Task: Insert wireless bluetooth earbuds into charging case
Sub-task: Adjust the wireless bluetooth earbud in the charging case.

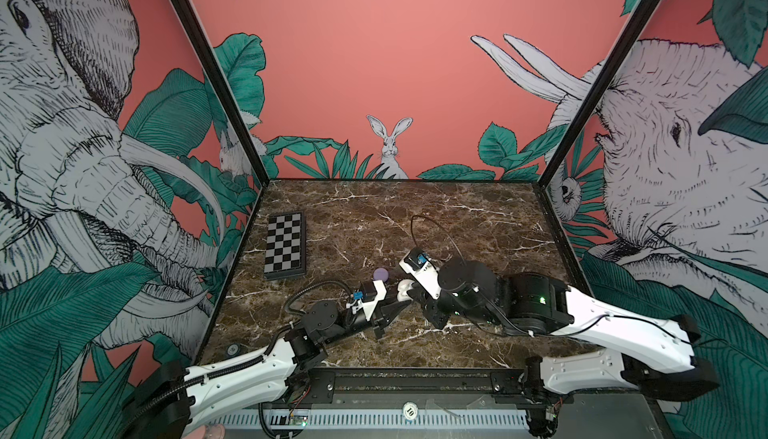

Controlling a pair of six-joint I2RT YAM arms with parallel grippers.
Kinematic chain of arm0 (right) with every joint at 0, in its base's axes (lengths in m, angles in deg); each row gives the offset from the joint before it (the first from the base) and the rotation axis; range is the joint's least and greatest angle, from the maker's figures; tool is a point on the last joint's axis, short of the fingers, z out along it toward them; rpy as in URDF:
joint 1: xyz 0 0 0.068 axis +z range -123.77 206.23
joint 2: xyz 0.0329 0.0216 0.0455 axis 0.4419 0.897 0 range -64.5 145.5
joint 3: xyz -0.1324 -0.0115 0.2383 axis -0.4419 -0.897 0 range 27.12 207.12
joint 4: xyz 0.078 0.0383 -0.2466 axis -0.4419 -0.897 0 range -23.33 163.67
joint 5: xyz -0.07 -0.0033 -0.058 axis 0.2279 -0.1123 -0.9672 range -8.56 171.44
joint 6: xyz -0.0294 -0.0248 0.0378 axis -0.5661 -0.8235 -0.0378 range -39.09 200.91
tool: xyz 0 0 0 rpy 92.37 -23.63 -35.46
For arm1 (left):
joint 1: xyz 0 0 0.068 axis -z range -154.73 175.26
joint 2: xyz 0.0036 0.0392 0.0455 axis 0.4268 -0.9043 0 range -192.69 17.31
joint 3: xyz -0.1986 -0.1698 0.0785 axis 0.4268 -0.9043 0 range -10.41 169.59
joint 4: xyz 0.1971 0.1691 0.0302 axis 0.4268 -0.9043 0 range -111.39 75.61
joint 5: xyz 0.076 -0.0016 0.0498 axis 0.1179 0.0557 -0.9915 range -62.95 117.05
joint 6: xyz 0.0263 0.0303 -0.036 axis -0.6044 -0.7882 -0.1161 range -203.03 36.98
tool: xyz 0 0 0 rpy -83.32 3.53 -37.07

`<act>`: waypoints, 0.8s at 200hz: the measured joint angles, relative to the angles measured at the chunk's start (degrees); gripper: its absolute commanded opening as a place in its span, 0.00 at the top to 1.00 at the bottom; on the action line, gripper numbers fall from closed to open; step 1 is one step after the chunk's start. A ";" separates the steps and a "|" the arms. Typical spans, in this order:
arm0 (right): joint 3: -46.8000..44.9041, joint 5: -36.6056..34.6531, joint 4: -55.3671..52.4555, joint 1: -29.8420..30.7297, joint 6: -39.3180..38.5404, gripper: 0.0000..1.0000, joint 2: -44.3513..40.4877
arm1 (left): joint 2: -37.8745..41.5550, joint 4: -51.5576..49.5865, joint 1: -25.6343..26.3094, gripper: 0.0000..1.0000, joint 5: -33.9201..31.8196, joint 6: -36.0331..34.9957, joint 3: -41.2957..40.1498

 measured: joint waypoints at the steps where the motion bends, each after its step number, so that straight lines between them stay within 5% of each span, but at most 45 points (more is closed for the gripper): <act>1: 0.00 0.17 0.13 0.00 0.09 0.83 -0.17 | 0.13 0.00 0.00 1.00 -0.02 -0.17 -0.02; 102: -10.23 13.00 18.03 0.00 5.95 0.83 -6.64 | 7.17 4.33 0.00 1.00 -0.04 -7.17 -1.36; 160: -12.83 13.81 22.47 0.00 6.29 0.83 -7.04 | 6.93 5.64 0.00 1.00 0.72 -6.91 -1.97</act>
